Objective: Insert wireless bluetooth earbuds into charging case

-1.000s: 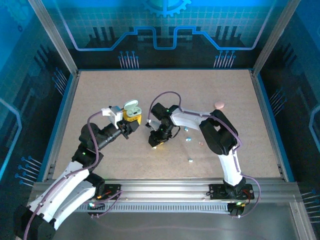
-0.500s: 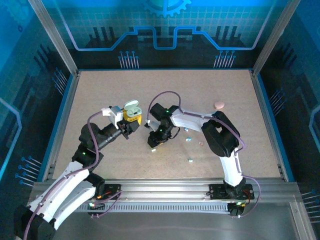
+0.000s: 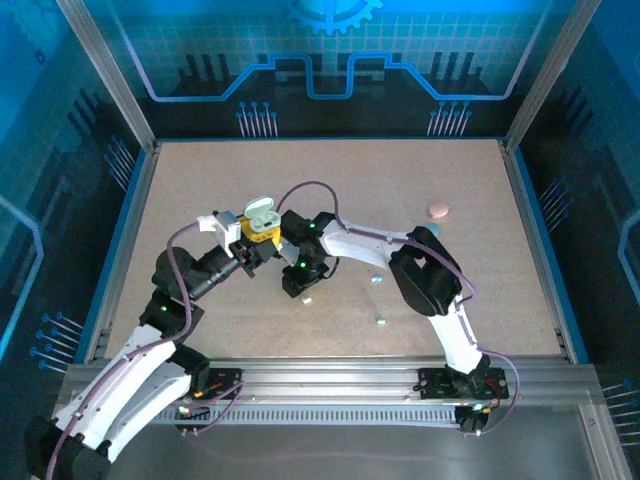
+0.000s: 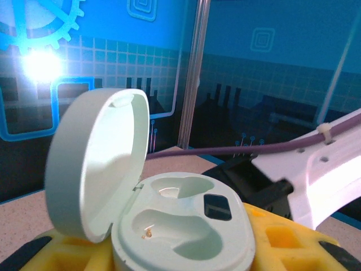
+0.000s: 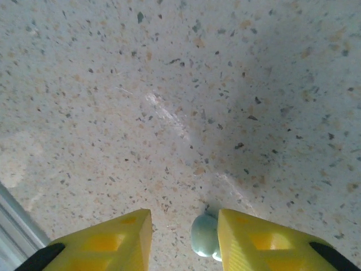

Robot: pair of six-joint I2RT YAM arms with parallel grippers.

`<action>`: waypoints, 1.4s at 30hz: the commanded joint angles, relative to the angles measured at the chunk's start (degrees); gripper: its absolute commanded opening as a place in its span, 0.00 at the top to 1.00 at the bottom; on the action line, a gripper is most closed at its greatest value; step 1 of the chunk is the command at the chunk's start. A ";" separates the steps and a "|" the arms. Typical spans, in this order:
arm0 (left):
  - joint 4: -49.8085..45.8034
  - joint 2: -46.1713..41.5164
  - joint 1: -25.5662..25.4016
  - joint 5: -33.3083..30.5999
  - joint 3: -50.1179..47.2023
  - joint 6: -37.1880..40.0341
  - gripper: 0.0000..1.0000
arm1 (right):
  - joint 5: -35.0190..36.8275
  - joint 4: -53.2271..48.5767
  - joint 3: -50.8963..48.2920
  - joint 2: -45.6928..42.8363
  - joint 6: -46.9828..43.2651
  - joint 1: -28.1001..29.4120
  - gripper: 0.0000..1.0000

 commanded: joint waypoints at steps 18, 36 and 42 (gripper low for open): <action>-0.24 -1.01 0.26 1.42 2.26 0.75 0.65 | 5.50 -9.95 7.09 6.05 -2.23 3.38 0.67; -0.38 -0.84 0.25 1.07 1.92 0.57 0.65 | 7.32 -11.41 7.28 6.75 -2.18 3.92 0.69; -0.40 -0.51 0.24 1.11 2.03 0.60 0.64 | 7.80 -11.41 7.46 7.17 -1.57 3.97 0.72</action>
